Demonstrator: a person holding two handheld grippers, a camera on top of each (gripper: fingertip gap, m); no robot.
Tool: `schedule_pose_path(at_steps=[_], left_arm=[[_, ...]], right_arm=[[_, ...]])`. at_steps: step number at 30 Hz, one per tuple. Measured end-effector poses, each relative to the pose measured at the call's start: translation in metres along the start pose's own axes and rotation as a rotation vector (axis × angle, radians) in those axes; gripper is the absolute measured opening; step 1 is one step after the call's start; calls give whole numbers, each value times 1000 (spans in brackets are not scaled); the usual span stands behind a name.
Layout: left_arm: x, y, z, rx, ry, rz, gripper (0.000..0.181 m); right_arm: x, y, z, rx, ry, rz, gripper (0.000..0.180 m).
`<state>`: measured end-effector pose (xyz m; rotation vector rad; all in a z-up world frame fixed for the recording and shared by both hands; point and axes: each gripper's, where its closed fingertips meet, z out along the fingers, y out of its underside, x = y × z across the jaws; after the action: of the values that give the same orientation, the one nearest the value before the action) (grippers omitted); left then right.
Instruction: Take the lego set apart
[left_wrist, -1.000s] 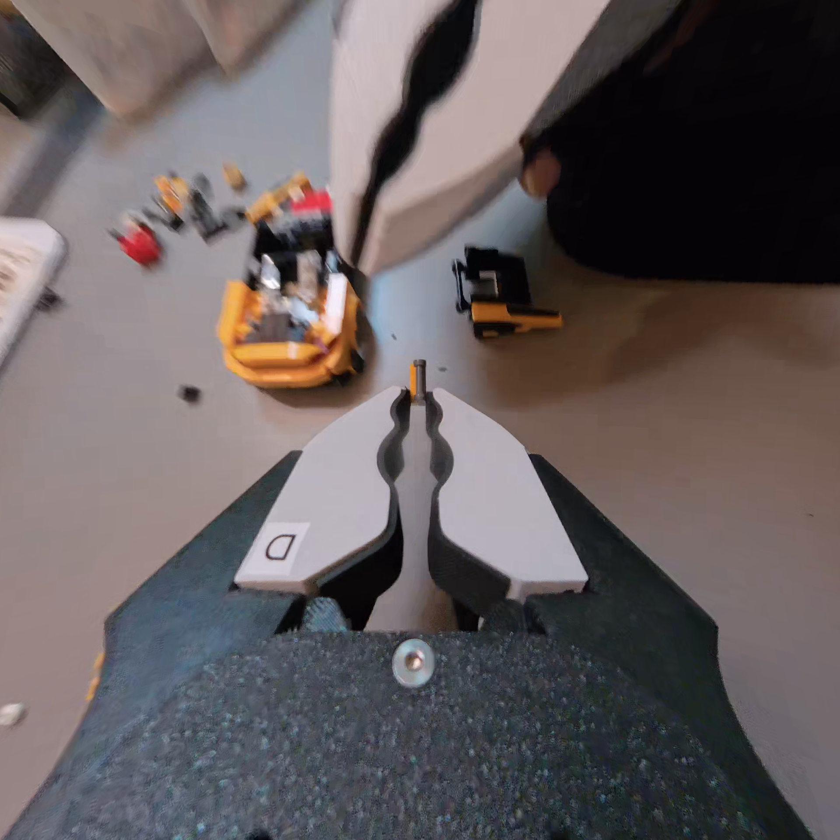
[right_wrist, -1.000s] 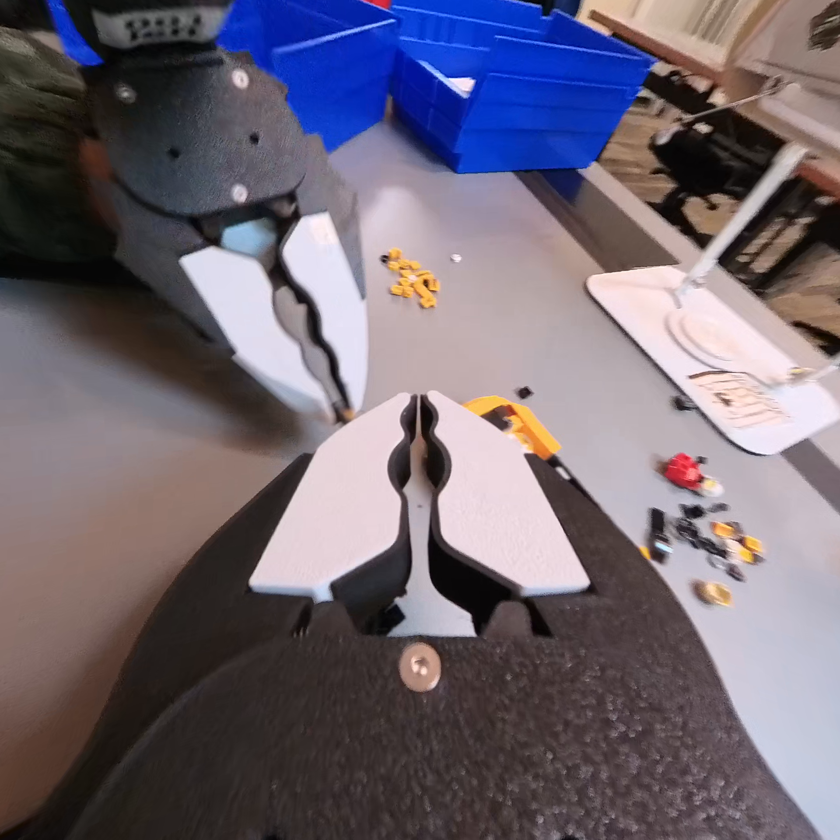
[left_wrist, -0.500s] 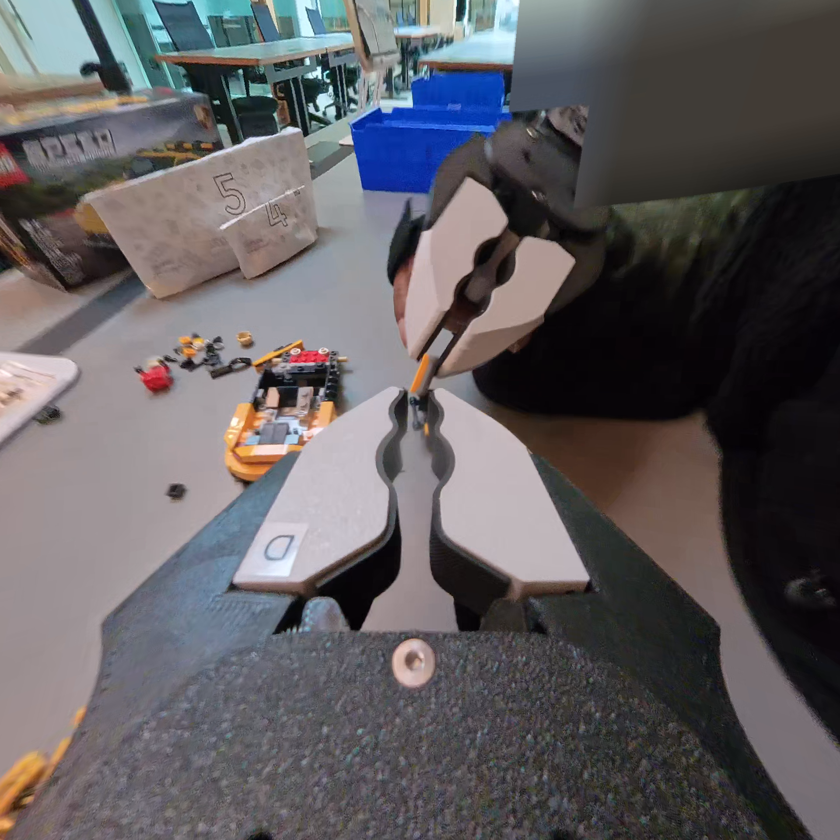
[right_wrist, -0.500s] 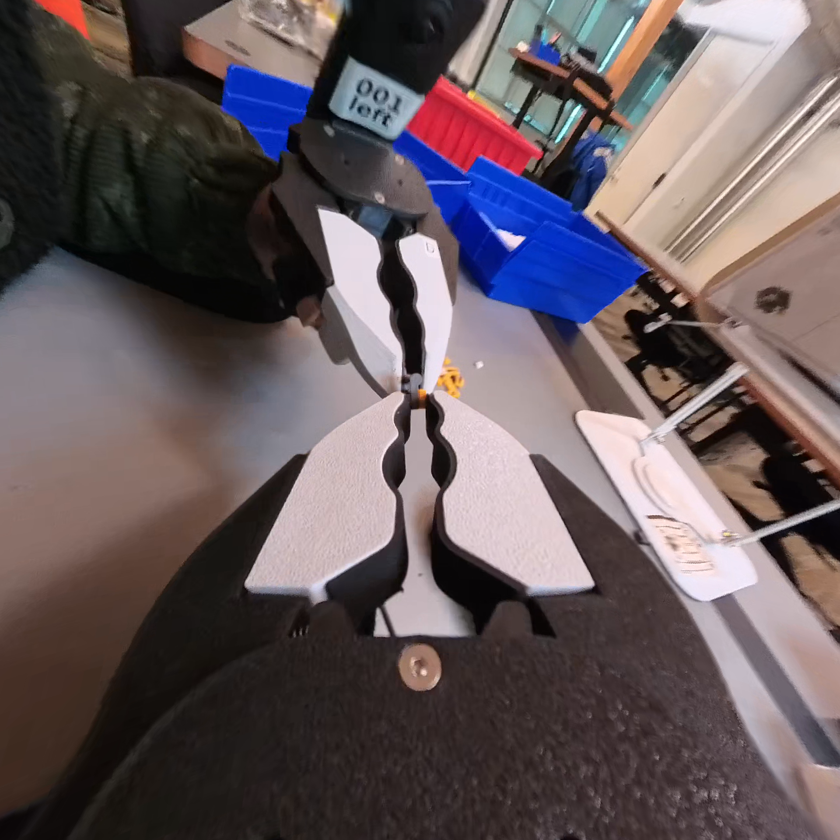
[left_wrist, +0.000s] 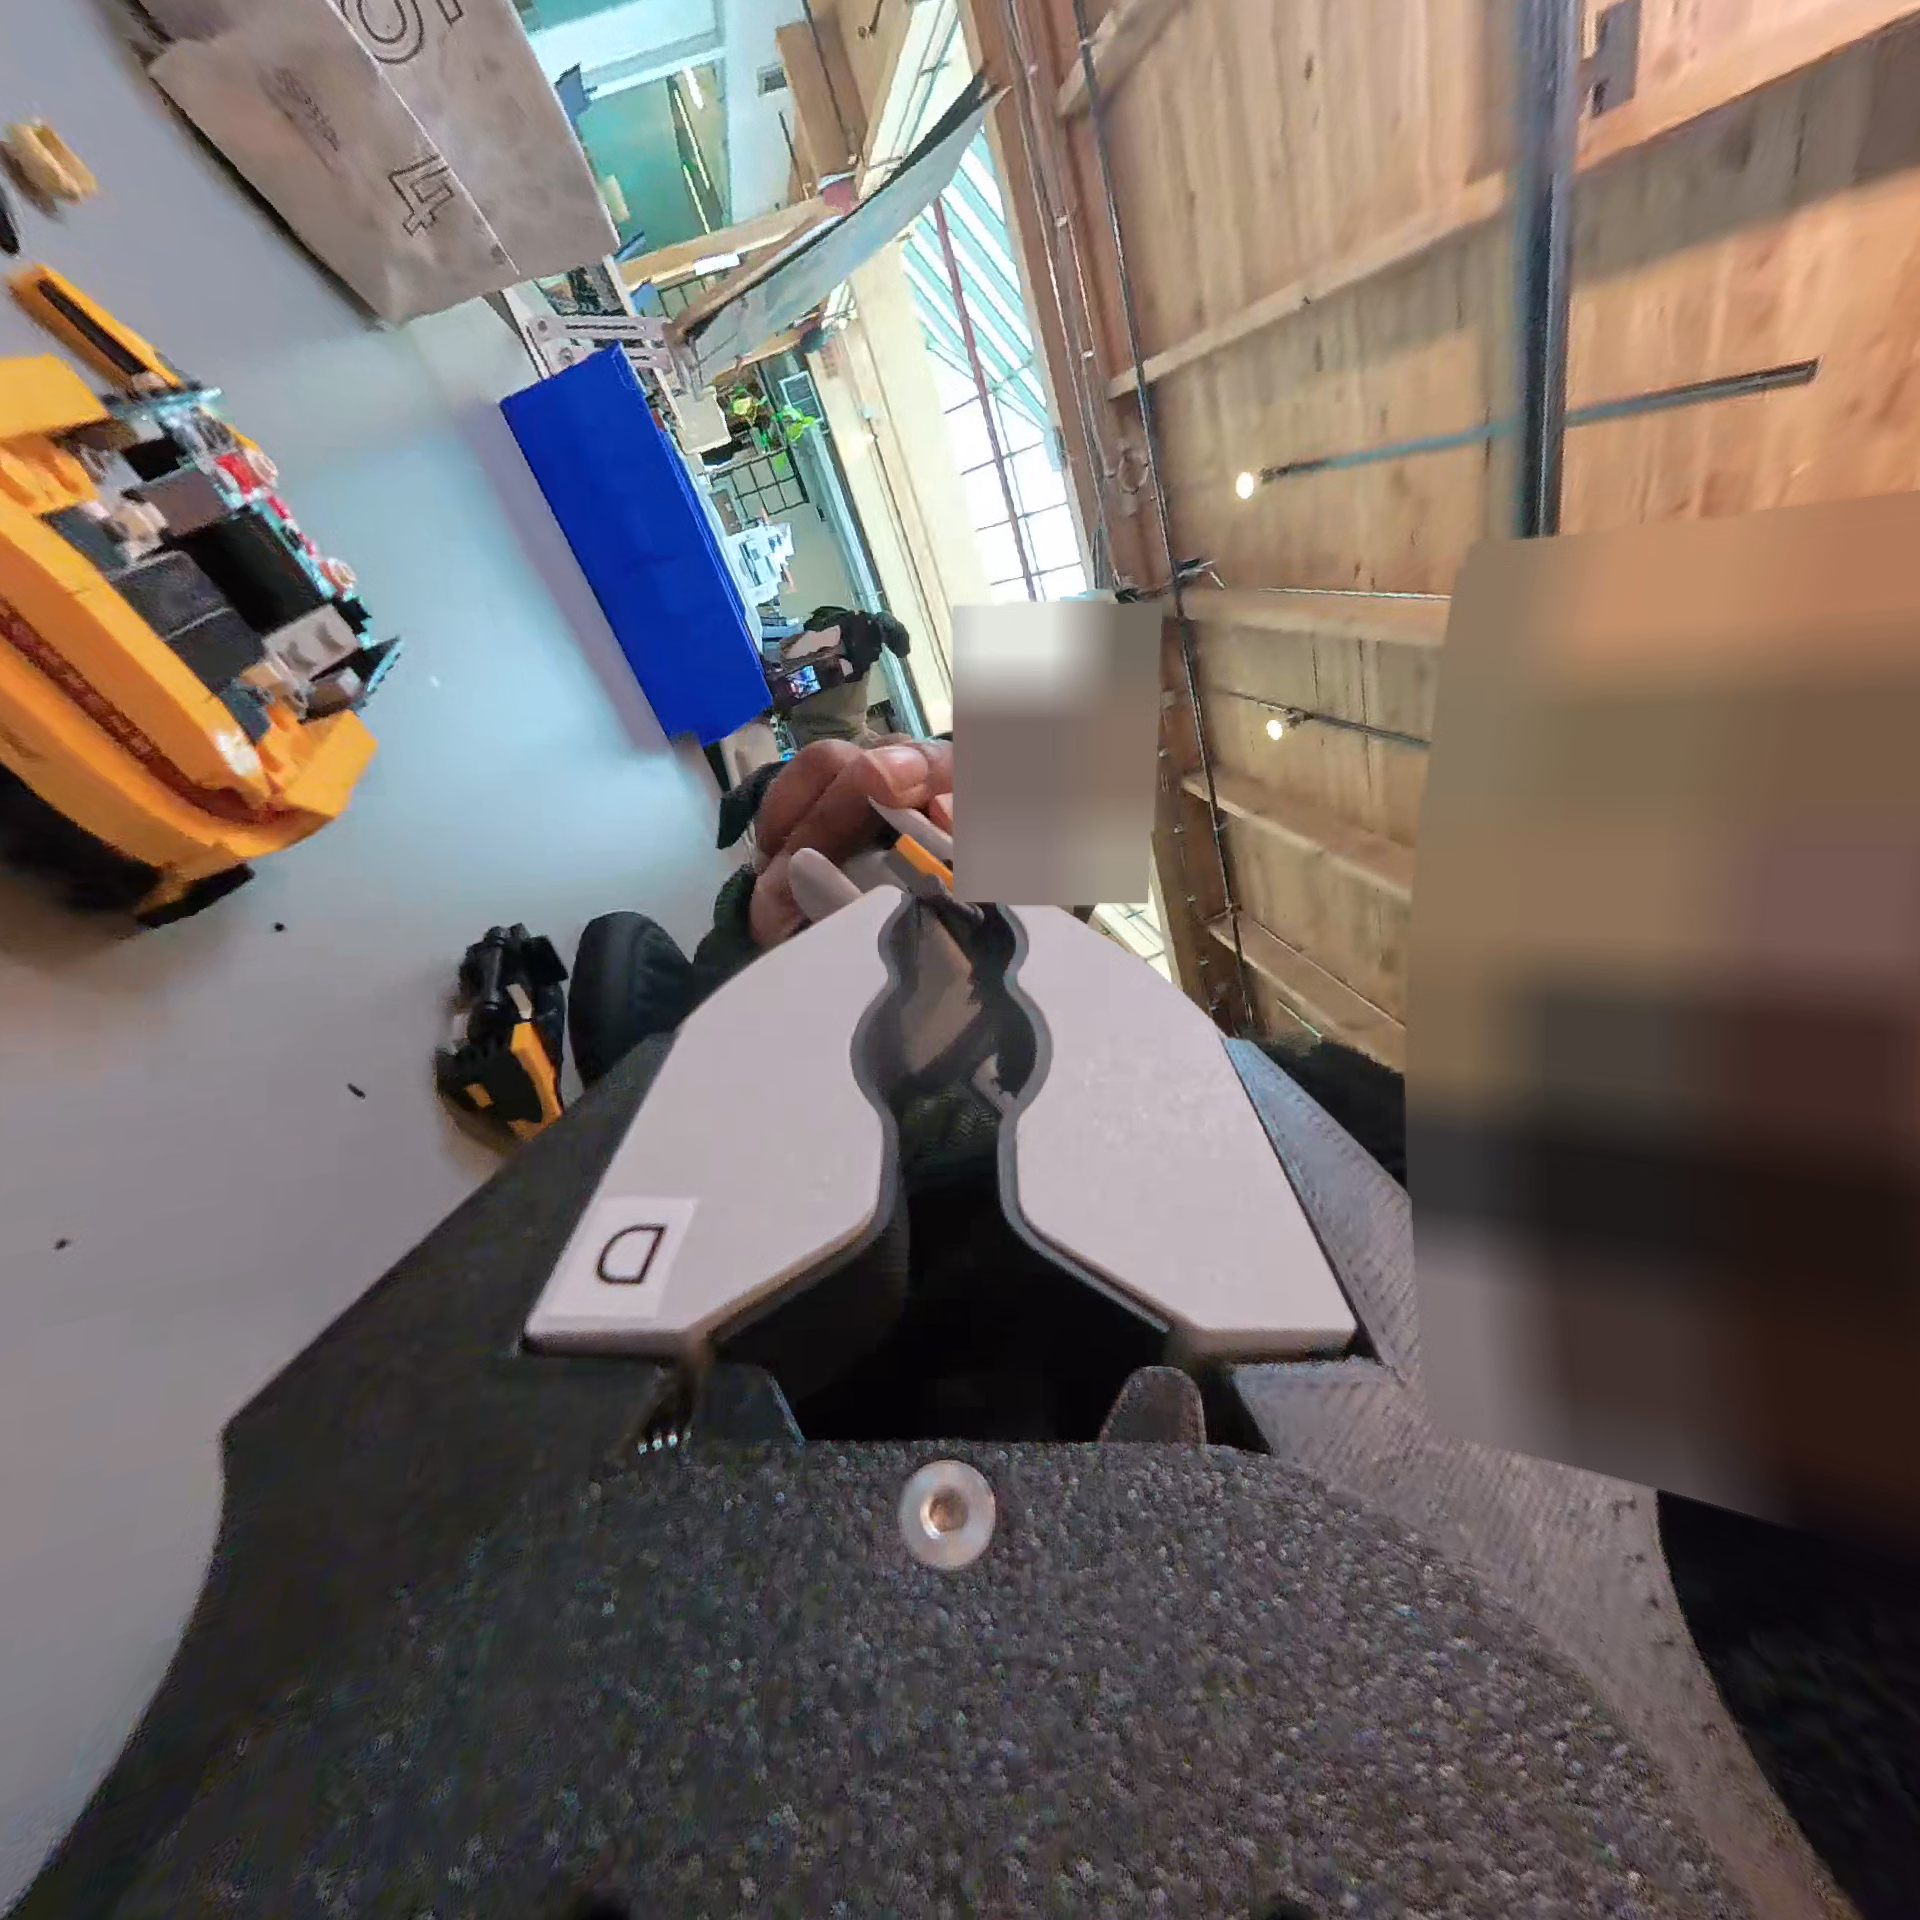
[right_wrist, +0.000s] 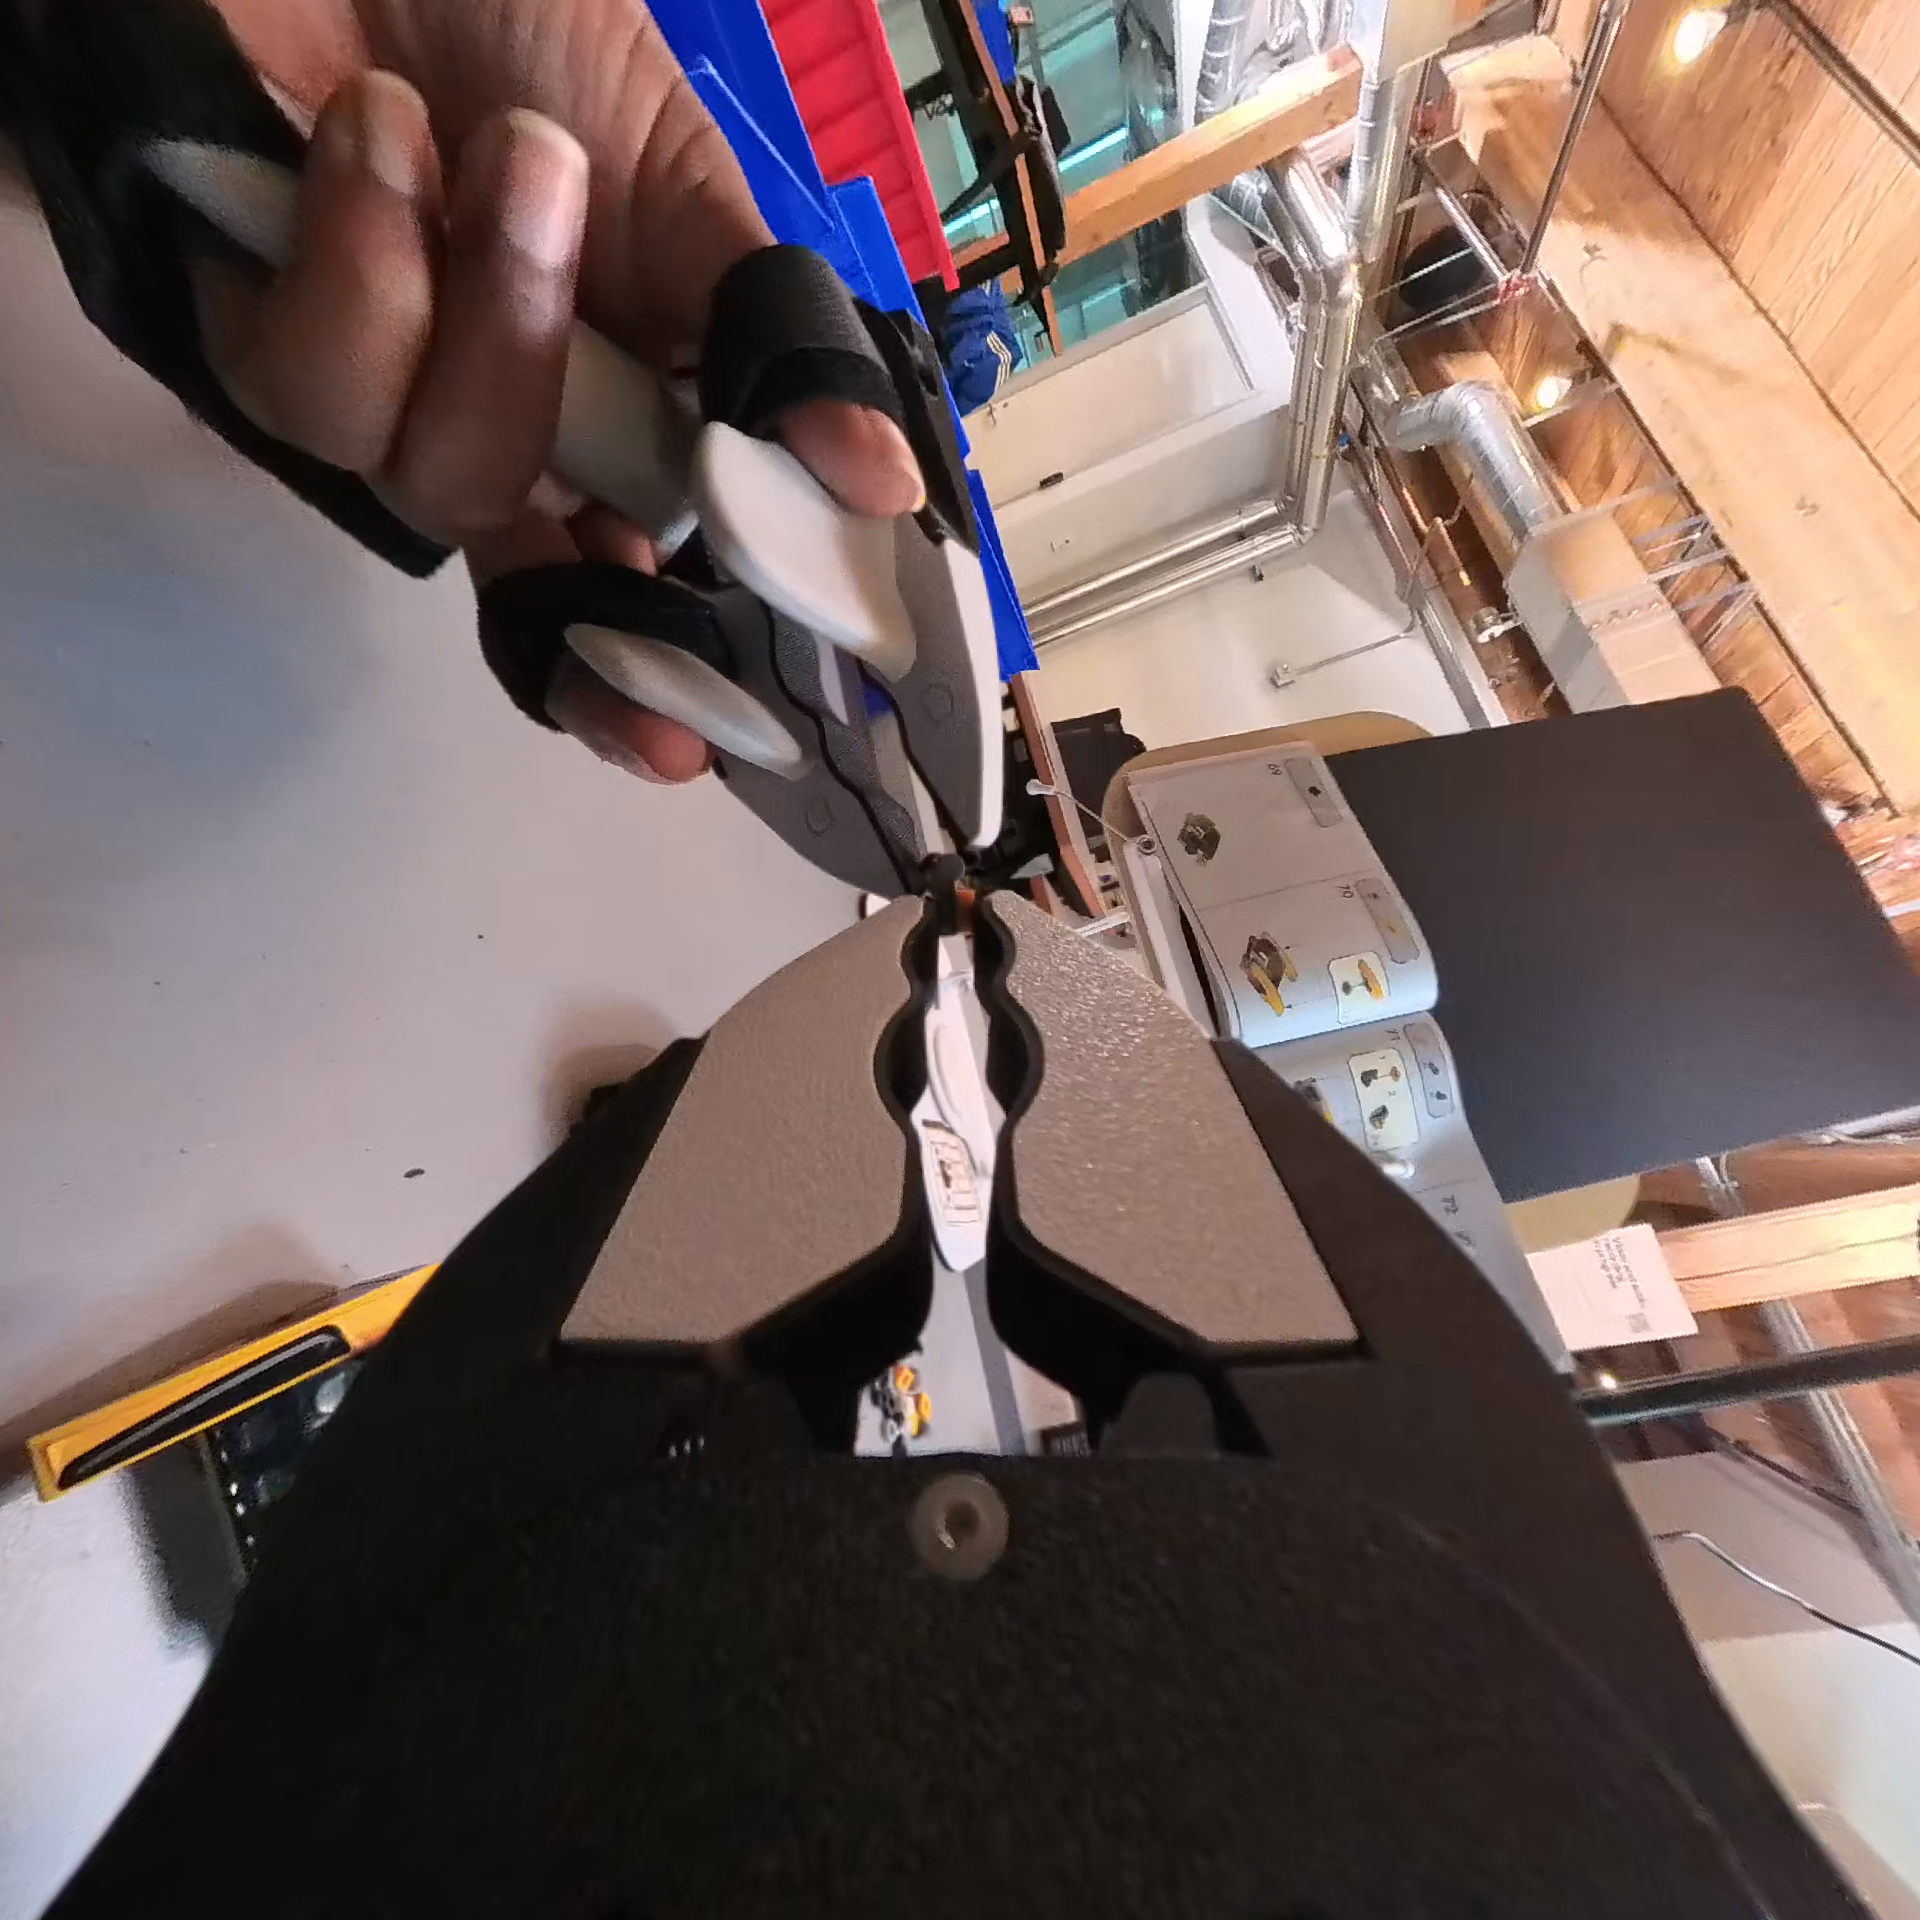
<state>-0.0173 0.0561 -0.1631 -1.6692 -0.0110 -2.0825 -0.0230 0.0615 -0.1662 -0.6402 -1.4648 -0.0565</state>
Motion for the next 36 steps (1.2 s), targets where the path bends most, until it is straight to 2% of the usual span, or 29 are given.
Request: schedule_pose_path(at_steps=[4, 7, 10, 13, 15, 19, 25, 36], left_arm=[[-4, -1, -2, 6, -16, -11, 10], [-6, 1, -4, -21, -48, 49, 7], [-16, 4, -9, -106, -195, 262, 3], [-23, 5, -16, -212, -385, 527, 3], [-27, 7, -18, -269, -466, 616, 3], [-37, 18, -18, -353, -511, 610, 3], [-51, 20, -23, -373, -558, 526, 3], [-67, 9, -26, -330, -610, 484, 3]], right_arm=[[-4, -1, 2, -7, 1, -47, 5], [-9, -3, 2, 9, -28, -32, 5], [-19, -5, 2, 39, -117, 86, 4], [-18, -2, -1, 48, -221, 301, 23], [-19, -2, -2, 41, -291, 356, 28], [-42, 8, 3, -51, -358, 221, 31], [-57, 9, 9, -87, -355, 66, 16], [-63, 24, 17, -177, -311, -22, 15]])
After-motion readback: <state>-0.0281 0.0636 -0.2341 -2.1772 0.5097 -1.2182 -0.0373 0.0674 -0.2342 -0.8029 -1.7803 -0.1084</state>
